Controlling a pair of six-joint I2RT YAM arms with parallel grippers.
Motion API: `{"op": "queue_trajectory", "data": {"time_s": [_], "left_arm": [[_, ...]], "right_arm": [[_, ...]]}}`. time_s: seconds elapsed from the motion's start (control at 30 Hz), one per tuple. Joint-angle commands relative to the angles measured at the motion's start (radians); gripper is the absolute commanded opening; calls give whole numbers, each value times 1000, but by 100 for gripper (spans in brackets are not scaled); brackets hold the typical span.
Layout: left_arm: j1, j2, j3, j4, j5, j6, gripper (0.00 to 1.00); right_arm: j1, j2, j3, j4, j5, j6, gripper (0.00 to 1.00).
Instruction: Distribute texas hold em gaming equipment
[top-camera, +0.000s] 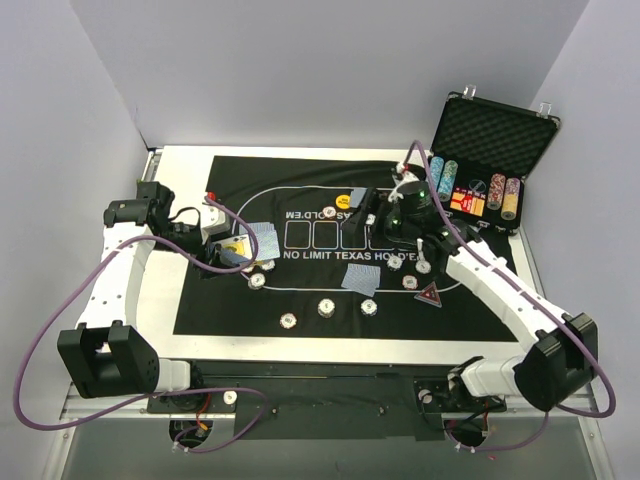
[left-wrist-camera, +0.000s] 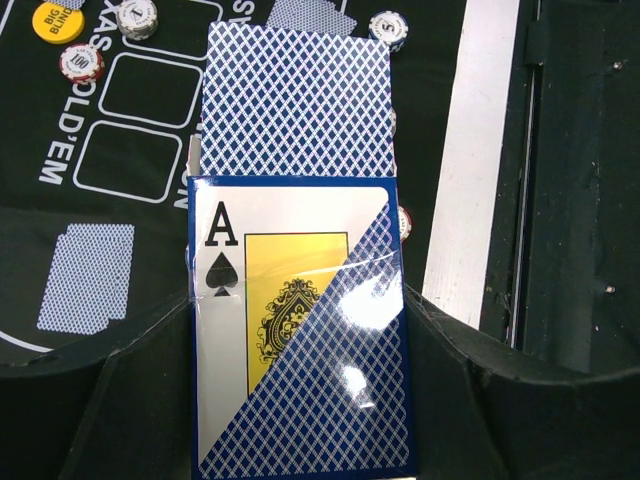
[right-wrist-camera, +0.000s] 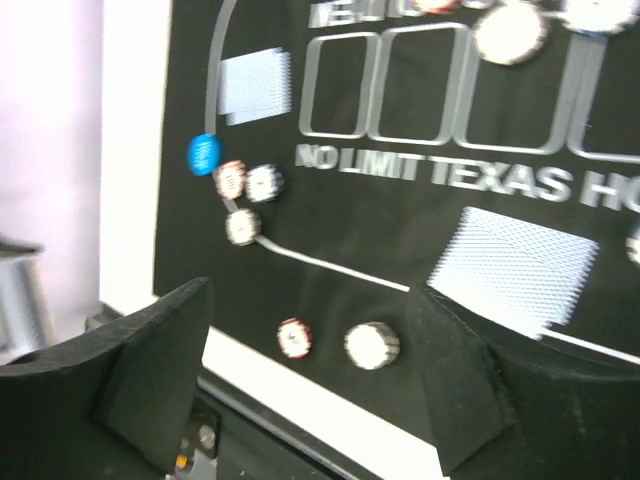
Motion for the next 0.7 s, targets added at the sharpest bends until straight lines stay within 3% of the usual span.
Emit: {"op": "queue_trajectory", "data": {"time_s": [0.0,0.23,0.67], "left_arm": [[5,-18,1,-250,75,28,0],[2,-22,-5,-250,79,23,0],[2,-33,2,-250,73,12,0]], "right_arm": [[110,18,124,1,-137,45,76],[280,169,264,67,-190,88,81],[362,327,390,129,-220,132,82]]}}
